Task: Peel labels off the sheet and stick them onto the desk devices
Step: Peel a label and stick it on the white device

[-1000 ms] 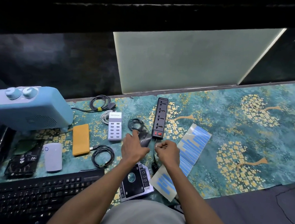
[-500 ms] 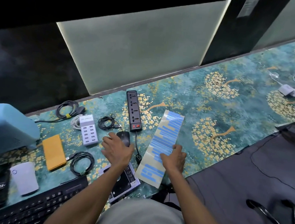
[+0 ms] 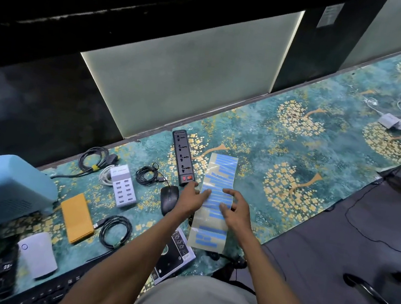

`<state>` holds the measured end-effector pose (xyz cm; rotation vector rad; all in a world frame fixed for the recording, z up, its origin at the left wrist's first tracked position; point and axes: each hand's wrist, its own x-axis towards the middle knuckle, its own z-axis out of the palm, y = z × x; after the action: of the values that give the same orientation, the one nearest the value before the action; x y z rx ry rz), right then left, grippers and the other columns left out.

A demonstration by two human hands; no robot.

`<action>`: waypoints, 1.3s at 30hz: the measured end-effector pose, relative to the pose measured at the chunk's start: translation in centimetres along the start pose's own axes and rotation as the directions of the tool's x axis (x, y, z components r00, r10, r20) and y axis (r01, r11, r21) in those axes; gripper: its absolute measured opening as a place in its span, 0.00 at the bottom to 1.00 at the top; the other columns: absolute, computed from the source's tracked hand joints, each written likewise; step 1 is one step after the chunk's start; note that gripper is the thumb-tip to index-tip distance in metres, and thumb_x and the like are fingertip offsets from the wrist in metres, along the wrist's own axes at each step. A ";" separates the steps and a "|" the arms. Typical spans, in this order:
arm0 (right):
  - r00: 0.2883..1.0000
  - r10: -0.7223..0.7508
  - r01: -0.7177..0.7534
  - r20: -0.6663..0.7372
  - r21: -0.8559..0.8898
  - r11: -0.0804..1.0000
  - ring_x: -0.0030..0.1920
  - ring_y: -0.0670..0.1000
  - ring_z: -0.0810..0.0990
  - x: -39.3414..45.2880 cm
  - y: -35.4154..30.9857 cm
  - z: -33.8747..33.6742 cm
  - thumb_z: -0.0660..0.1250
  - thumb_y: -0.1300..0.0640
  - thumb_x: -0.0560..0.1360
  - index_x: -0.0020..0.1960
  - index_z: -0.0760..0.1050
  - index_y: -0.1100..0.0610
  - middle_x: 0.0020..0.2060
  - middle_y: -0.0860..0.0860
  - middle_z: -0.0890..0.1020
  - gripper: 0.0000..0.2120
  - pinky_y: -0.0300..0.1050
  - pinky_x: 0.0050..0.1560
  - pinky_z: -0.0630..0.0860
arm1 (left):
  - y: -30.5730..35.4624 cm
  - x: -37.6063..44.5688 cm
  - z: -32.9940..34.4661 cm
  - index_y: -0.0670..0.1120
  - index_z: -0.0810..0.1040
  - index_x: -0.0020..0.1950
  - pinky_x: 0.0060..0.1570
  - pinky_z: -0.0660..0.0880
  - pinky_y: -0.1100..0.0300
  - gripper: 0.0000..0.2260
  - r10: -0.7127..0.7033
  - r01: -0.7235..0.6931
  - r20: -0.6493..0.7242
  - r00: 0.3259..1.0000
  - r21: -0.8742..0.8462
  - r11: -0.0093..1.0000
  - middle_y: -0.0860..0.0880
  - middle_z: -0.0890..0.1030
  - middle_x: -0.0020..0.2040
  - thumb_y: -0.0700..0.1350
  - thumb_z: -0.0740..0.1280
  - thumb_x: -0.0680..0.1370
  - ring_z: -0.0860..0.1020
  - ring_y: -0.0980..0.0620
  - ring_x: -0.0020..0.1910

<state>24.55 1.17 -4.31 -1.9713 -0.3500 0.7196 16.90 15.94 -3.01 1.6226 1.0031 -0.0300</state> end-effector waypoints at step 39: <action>0.949 -0.282 0.259 -0.142 -0.161 0.952 0.39 0.44 0.81 1.3 -3.3 0.6 0.74 0.54 0.77 0.46 0.85 0.52 0.42 0.48 0.84 0.03 0.37 0.40 0.74 | 0.9 0.3 -1.0 0.34 0.80 0.43 0.40 0.68 0.53 0.16 0.201 -0.190 0.040 0.979 -0.190 0.963 0.44 0.75 0.37 0.48 0.71 0.78 0.72 0.51 0.38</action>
<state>25.36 3.91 -2.07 -2.0453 -0.5720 0.3615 17.21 16.96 -2.13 1.5330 0.7723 0.1449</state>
